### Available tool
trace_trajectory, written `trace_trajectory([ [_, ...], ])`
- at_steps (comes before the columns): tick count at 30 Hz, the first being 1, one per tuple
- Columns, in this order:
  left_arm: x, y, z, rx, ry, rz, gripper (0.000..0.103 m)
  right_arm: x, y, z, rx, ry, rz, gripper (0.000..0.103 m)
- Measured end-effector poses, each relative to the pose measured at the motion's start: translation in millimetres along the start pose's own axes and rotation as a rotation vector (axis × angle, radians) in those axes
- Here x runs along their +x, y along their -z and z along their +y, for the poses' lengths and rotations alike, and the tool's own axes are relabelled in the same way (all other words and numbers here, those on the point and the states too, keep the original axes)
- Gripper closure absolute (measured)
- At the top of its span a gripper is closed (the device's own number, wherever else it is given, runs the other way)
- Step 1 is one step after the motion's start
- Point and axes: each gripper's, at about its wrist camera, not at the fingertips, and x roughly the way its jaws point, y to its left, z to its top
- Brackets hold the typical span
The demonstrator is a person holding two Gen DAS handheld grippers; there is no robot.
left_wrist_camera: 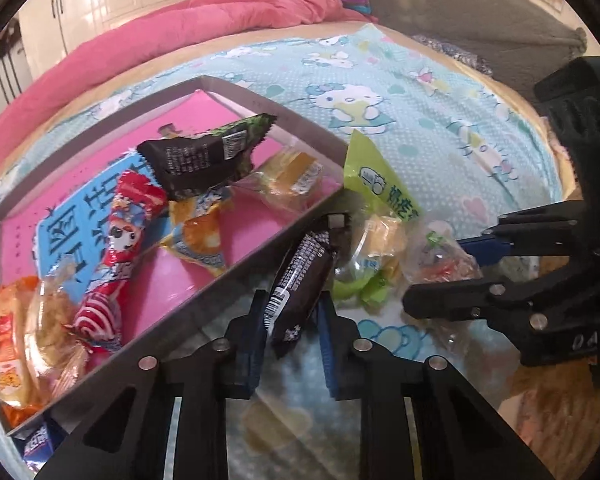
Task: Organize snacks
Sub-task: 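Close the left tool on the Snickers bar while the right tool lifts the cake bag, then carry the Snickers bar over the tray while the right tool carries the cake bag there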
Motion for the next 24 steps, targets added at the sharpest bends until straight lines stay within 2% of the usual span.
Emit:
trace_trajectory([
  [6, -7, 5, 1, -0.056, 0.08, -0.003, 0.086, -4, -2, -1, 0.019, -0.02, -0.008, 0.064],
  [9, -13, 10, 2, -0.085, 0.092, 0.002, 0.087, -11, 0, 1, 0.021, -0.038, -0.022, 0.064],
  [14, -31, 19, 11, -0.12, 0.063, -0.004, 0.087, -18, 0, 9, -0.005, -0.051, -0.039, 0.064],
  [18, -56, 23, 28, -0.183, 0.045, -0.052, 0.087, -24, -2, 19, -0.034, -0.064, -0.067, 0.064],
  [24, -82, 27, 48, -0.226, -0.013, -0.113, 0.087, -33, -5, 31, -0.072, -0.075, -0.118, 0.064],
])
